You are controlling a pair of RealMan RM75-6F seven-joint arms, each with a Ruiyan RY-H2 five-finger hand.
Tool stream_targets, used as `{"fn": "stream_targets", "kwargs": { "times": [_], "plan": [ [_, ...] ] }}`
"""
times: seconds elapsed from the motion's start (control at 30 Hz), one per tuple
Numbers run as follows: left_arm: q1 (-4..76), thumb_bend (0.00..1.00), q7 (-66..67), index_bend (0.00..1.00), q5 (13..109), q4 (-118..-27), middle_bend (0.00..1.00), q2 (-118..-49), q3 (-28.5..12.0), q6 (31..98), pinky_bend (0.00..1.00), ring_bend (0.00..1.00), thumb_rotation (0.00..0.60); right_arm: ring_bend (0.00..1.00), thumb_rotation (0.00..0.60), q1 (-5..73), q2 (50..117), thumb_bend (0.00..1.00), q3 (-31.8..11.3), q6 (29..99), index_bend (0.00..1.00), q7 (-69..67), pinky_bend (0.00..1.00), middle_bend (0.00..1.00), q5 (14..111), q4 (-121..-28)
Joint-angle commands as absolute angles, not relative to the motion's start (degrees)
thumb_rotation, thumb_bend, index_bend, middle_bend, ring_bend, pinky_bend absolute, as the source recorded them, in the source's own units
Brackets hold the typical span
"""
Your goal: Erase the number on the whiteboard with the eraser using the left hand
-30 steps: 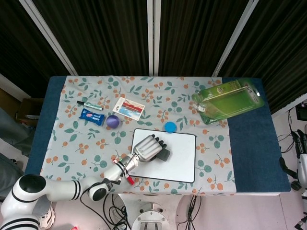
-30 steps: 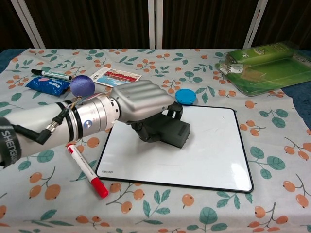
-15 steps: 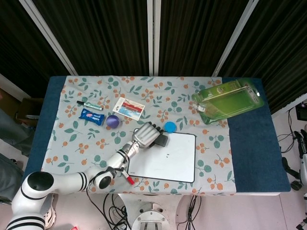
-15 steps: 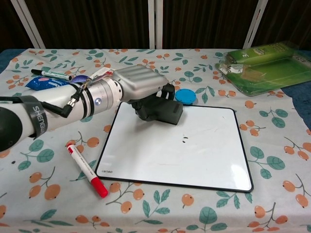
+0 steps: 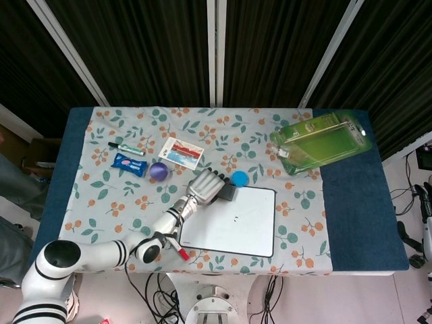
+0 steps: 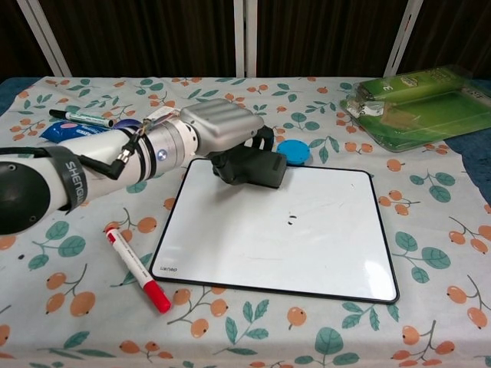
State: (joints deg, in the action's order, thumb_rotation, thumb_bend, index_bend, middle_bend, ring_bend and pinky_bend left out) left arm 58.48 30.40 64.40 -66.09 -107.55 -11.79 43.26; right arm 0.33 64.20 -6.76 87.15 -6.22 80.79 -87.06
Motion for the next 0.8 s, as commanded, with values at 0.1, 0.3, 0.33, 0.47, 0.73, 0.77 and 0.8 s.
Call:
{"fn": "stream_targets", "kwargs": {
  "times": [0.1, 0.3, 0.33, 0.47, 0.73, 0.77, 0.8],
  "plan": [
    [58.3, 0.34, 31.0, 0.65, 65.8, -69.9, 0.61, -107.1, -10.3, 44.7, 0.50, 0.56, 0.600, 0.00, 0.600, 0.3, 64.5, 0.29, -6.4, 86.8, 0.00, -6.5, 0.00, 0.00, 80.8, -86.5],
    [57.8, 0.34, 35.8, 0.66, 64.7, -75.2, 0.63, -106.5, -8.8, 46.8, 0.50, 0.57, 0.600, 0.00, 0.600, 0.4, 64.8, 0.29, -6.5, 86.7, 0.00, -7.0, 0.00, 0.00, 80.9, -85.8],
    [57.8, 0.34, 36.6, 0.66, 64.3, -75.8, 0.63, -106.5, -8.6, 47.0, 0.50, 0.57, 0.600, 0.00, 0.600, 0.5, 64.9, 0.29, -6.6, 86.7, 0.00, -7.0, 0.00, 0.00, 81.1, -85.8],
    [57.4, 0.34, 38.8, 0.66, 62.9, -78.5, 0.63, -106.4, -7.4, 47.4, 0.50, 0.57, 0.600, 0.00, 0.600, 0.6, 64.9, 0.29, -6.5, 86.5, 0.00, -6.8, 0.00, 0.00, 81.1, -85.9],
    [56.8, 0.34, 41.5, 0.67, 62.4, -84.5, 0.63, -104.3, -4.5, 48.0, 0.50, 0.57, 0.600, 0.00, 0.600, 1.0, 65.2, 0.29, -6.6, 86.0, 0.00, -6.6, 0.00, 0.00, 81.0, -85.7],
    [56.7, 0.34, 41.6, 0.67, 62.3, -85.3, 0.63, -103.8, -4.3, 48.0, 0.50, 0.57, 0.600, 0.00, 0.600, 1.0, 65.2, 0.29, -6.6, 86.0, 0.00, -6.5, 0.00, 0.00, 81.1, -85.7],
    [56.6, 0.34, 41.7, 0.67, 62.3, -86.1, 0.63, -103.2, -4.0, 47.9, 0.50, 0.57, 0.600, 0.00, 0.600, 1.1, 65.2, 0.29, -6.6, 86.0, 0.00, -6.5, 0.00, 0.00, 81.1, -85.8]
  ]
}}
